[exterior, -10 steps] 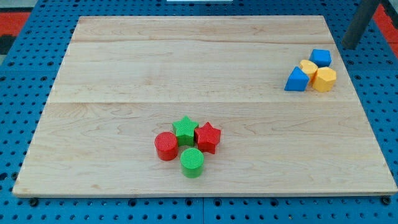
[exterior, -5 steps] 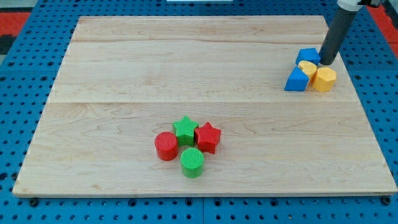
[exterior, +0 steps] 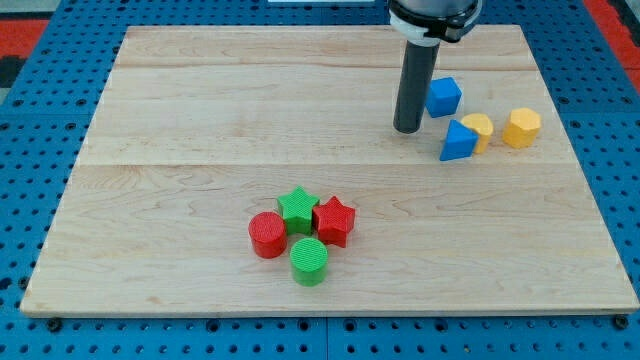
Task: Move the blue cube towards the top left of the board
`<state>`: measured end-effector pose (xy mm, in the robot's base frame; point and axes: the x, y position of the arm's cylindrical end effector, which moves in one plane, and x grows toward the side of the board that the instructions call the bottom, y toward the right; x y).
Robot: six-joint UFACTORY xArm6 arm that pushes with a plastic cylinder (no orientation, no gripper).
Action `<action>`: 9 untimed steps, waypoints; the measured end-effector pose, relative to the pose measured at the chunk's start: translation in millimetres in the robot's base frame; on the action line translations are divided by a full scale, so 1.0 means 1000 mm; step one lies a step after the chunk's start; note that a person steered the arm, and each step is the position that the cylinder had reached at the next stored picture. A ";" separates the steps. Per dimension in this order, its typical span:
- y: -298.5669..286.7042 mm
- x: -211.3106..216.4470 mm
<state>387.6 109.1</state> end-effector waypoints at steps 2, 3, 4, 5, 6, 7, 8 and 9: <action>0.046 0.002; 0.056 -0.002; 0.071 -0.010; 0.071 -0.009; 0.059 -0.011; 0.041 -0.017; 0.031 -0.017; 0.014 -0.017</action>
<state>370.6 123.0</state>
